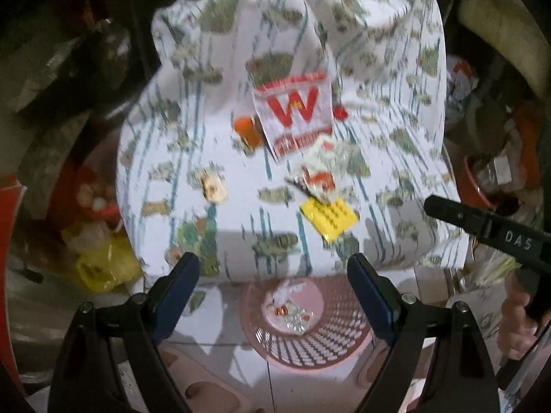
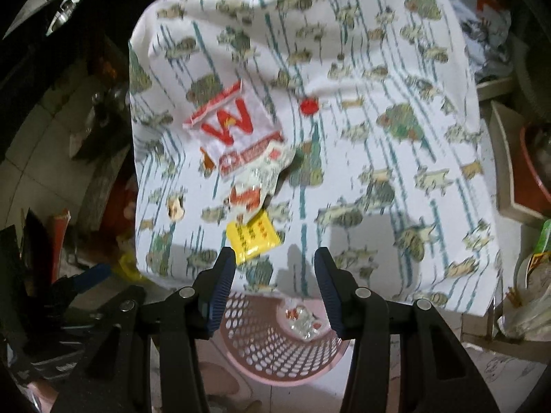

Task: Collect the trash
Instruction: 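Move both tools back up to the remaining trash on the cloth, then grasp the brown food scrap with the left tool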

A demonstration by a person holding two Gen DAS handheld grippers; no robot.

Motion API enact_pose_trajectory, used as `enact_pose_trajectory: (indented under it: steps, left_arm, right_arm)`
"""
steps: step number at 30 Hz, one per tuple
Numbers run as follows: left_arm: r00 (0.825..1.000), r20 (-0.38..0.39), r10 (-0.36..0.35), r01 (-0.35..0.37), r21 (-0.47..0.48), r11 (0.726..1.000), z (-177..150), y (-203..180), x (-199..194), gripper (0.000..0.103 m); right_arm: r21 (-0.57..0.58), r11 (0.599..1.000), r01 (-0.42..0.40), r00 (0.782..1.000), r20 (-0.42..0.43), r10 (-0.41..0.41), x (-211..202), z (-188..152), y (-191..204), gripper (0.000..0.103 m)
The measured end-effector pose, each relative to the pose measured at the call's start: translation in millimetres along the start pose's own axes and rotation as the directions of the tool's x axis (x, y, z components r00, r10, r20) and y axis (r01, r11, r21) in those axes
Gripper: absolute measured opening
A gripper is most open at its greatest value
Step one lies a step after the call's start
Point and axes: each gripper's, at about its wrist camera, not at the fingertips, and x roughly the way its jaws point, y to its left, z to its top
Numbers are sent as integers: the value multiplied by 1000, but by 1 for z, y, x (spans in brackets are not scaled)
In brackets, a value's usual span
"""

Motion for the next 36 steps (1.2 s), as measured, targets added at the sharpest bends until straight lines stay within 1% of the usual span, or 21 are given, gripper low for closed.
enact_pose_trajectory:
  steps: [5, 6, 7, 9, 10, 13, 15, 17, 19, 20, 22, 24, 26, 27, 28, 29, 31, 34, 35, 36]
  left_arm:
    - [998, 60, 26, -25, -14, 1000, 13, 9, -11, 87]
    - [997, 71, 35, -33, -22, 999, 16, 12, -13, 90]
    - [995, 85, 43, -41, -30, 999, 18, 15, -16, 96]
    - [990, 123, 64, -58, -55, 997, 24, 22, -22, 101]
    - [988, 139, 72, -64, -66, 996, 27, 26, -25, 103]
    - [983, 158, 90, -80, -65, 995, 41, 35, -29, 103]
    - [983, 147, 109, -104, -35, 994, 55, 41, -29, 103]
    - [984, 142, 108, -107, -15, 994, 68, 53, -26, 103]
    - [985, 106, 134, -132, -31, 991, 79, 69, -17, 103]
    - [988, 81, 131, -128, -50, 991, 83, 80, -10, 103]
    - [995, 42, 92, -87, -93, 992, 84, 97, 3, 103]
    - [999, -17, 34, -36, -140, 990, 83, 109, 19, 103]
    - [996, -79, -38, 23, -185, 982, 81, 115, 38, 98]
    - [992, -105, -66, 44, -197, 979, 81, 115, 46, 90]
    - [988, -127, -82, 56, -199, 978, 81, 112, 53, 84]
    - [984, -152, -90, 60, -196, 979, 81, 109, 60, 81]
    - [976, -204, -79, 37, -202, 979, 81, 104, 76, 68]
    - [957, -268, -114, 55, -219, 974, 80, 96, 99, 57]
    - [952, -284, -112, 50, -218, 975, 80, 93, 106, 54]
    - [950, -296, -104, 41, -210, 977, 81, 89, 112, 49]
  right_arm:
    - [-18, 1000, 20, 1000, 12, -20, 3, 3, 4, 50]
    - [-23, 999, 24, 1000, 18, -24, 2, 4, 5, 50]
    - [-31, 999, 30, 999, 26, -29, 1, 6, 7, 50]
    - [-46, 998, 42, 998, 47, -39, -3, 10, 9, 50]
    - [-50, 998, 45, 997, 57, -42, -4, 11, 10, 50]
    - [-57, 997, 56, 995, 85, -51, -10, 18, 10, 50]
    - [-53, 996, 76, 992, 101, -71, -12, 22, 8, 50]
    - [-45, 993, 108, 988, 113, -103, -12, 26, 4, 50]
    - [-34, 991, 130, 986, 113, -125, -11, 28, -2, 50]
    - [-32, 990, 135, 985, 113, -131, -11, 29, -4, 50]
    - [-29, 989, 148, 983, 113, -143, -11, 31, -8, 50]
    - [-30, 986, 163, 981, 109, -159, -9, 32, -11, 50]
    - [-25, 984, 175, 980, 101, -172, -5, 34, -16, 50]
    - [-21, 984, 178, 980, 94, -175, -2, 35, -17, 50]
    - [-16, 984, 180, 980, 88, -178, 0, 36, -19, 50]
    - [-7, 983, 181, 981, 79, -180, 3, 37, -22, 50]
    - [4, 984, 177, 982, 65, -177, 8, 39, -24, 50]
    - [5, 984, 175, 983, 50, -175, 14, 41, -23, 50]
    - [0, 984, 179, 983, 47, -179, 17, 42, -23, 50]
    - [-6, 983, 184, 982, 44, -184, 19, 42, -22, 50]
